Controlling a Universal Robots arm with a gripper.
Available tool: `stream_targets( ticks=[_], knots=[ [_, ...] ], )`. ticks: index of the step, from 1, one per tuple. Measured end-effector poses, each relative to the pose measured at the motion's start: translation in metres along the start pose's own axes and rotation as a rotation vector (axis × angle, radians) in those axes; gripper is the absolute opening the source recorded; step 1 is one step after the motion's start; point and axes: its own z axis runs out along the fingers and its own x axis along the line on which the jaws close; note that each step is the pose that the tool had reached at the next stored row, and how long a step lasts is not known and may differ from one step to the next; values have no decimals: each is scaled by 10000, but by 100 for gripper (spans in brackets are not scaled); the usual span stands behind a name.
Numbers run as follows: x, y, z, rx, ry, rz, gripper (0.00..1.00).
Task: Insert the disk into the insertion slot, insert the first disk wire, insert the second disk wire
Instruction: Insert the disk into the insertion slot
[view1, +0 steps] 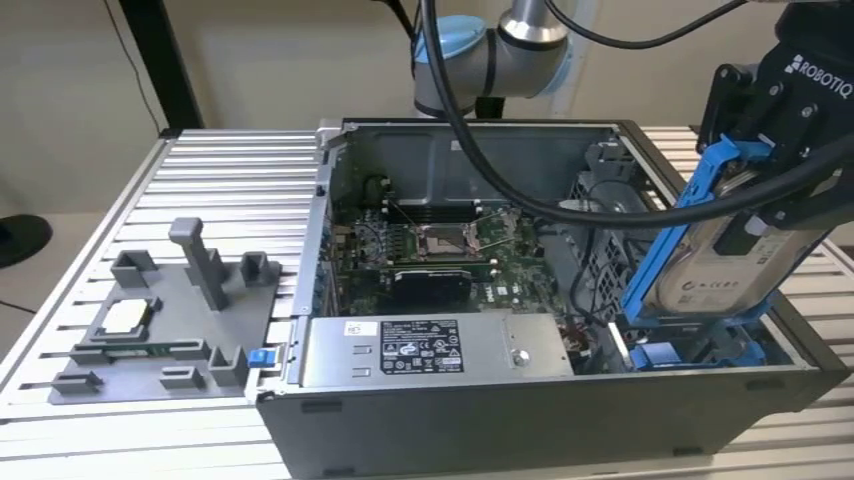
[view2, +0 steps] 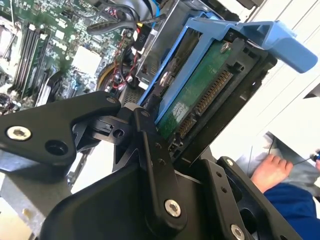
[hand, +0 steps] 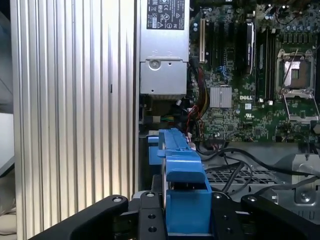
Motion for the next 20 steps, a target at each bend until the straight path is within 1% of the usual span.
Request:
stream_targets(
  ticks=[7, 12, 20],
  knots=[
    [1, -33, 49, 0, 0, -2, 0],
    [-1, -90, 71, 0, 1, -2, 0],
    [0, -94, 73, 0, 0, -1, 0]
  ],
)
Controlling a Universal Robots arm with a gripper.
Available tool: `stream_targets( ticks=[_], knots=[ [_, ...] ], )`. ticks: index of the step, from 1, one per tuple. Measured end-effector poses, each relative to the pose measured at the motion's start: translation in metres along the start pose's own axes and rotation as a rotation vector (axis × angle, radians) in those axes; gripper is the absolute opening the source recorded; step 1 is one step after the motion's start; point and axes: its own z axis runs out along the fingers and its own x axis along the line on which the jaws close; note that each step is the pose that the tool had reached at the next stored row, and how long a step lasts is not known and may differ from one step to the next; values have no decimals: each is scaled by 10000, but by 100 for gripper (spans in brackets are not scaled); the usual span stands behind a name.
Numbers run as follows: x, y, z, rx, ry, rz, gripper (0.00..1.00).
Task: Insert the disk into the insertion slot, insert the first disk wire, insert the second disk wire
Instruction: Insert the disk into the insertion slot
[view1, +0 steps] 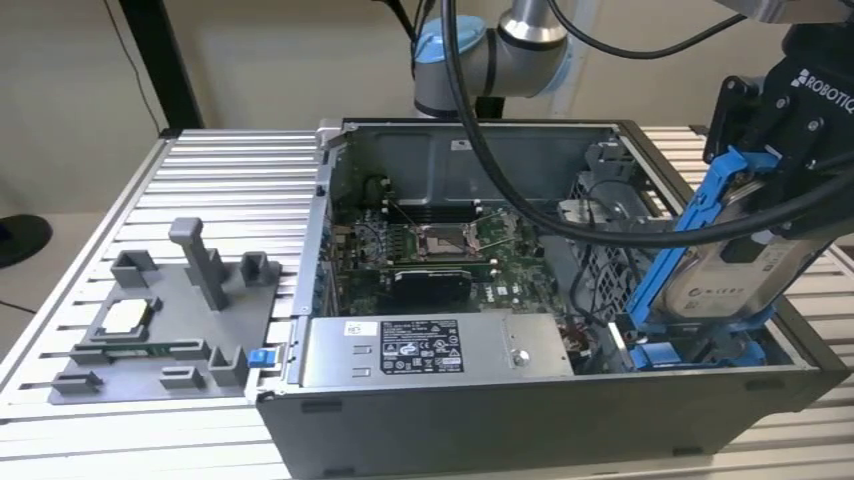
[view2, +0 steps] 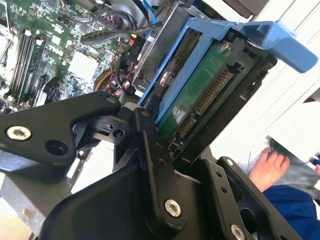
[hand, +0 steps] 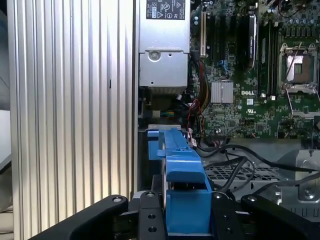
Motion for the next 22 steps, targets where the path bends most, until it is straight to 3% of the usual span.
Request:
stream_targets(
  ticks=[11, 22],
  knots=[
    [0, -1, 35, 0, -1, 0, 0],
    [-1, -28, 121, 1, 0, 39, 0]
  ],
)
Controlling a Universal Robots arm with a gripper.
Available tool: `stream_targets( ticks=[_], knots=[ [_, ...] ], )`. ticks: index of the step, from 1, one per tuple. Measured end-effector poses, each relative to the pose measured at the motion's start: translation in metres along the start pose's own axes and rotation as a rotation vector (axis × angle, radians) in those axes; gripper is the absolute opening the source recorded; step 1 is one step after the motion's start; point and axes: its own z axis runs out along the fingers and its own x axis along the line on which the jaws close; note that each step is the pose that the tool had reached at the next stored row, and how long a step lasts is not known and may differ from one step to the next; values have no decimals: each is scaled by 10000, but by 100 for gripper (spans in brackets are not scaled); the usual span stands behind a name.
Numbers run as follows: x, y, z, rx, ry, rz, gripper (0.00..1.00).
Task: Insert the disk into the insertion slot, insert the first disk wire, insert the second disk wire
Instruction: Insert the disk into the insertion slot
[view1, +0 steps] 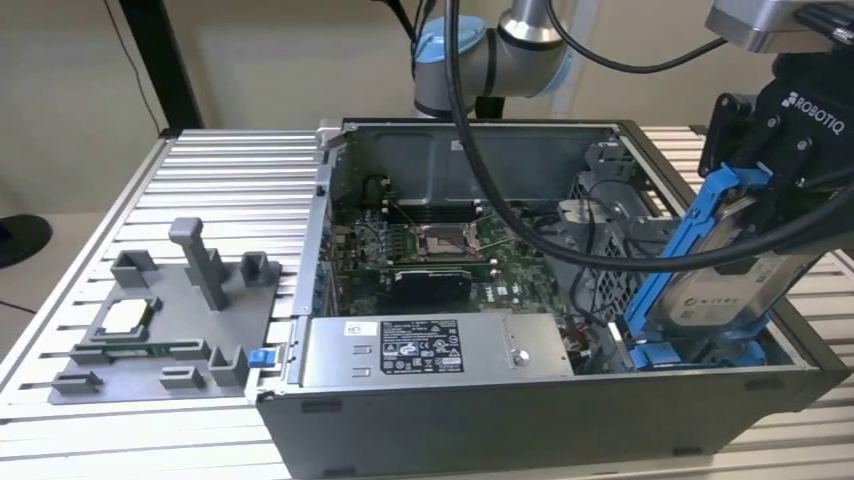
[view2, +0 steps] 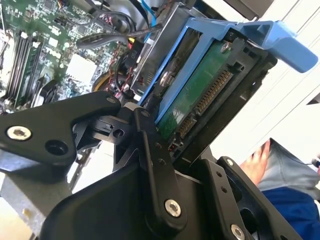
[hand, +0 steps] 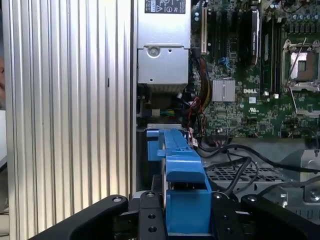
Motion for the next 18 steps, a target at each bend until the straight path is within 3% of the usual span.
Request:
stream_targets(
  ticks=[8, 18],
  knots=[
    [-1, -6, 9, 0, -4, 3, 0],
    [-22, -20, 79, 0, -3, 12, 0]
  ],
)
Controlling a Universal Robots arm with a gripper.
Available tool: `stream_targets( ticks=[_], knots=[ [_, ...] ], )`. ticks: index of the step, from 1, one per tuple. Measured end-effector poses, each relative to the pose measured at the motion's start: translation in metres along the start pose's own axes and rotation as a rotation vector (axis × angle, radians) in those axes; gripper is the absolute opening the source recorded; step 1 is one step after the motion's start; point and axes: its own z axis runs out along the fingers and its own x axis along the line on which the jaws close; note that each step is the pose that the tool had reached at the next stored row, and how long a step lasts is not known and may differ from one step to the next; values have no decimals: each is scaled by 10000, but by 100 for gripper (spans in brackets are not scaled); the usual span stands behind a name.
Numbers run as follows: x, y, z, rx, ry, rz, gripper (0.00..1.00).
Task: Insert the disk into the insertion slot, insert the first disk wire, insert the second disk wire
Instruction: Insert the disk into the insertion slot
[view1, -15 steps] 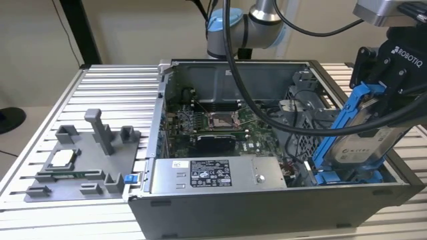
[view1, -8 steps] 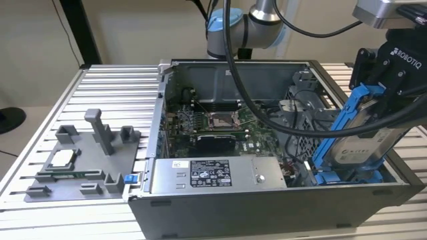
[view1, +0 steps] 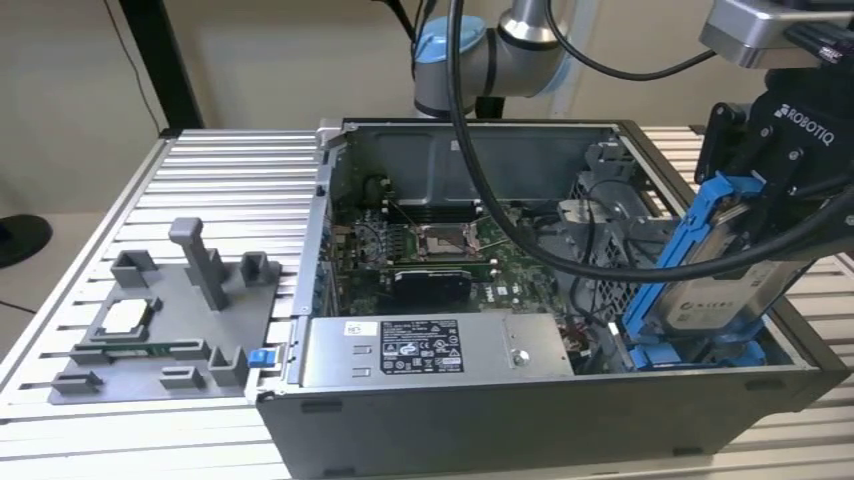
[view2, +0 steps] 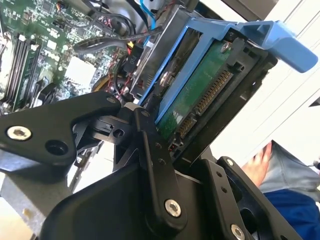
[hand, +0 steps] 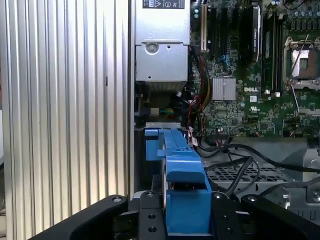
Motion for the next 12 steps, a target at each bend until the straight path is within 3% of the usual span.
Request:
stream_targets(
  ticks=[12],
  knots=[
    [-53, -24, 123, 0, -7, 4, 0]
  ],
)
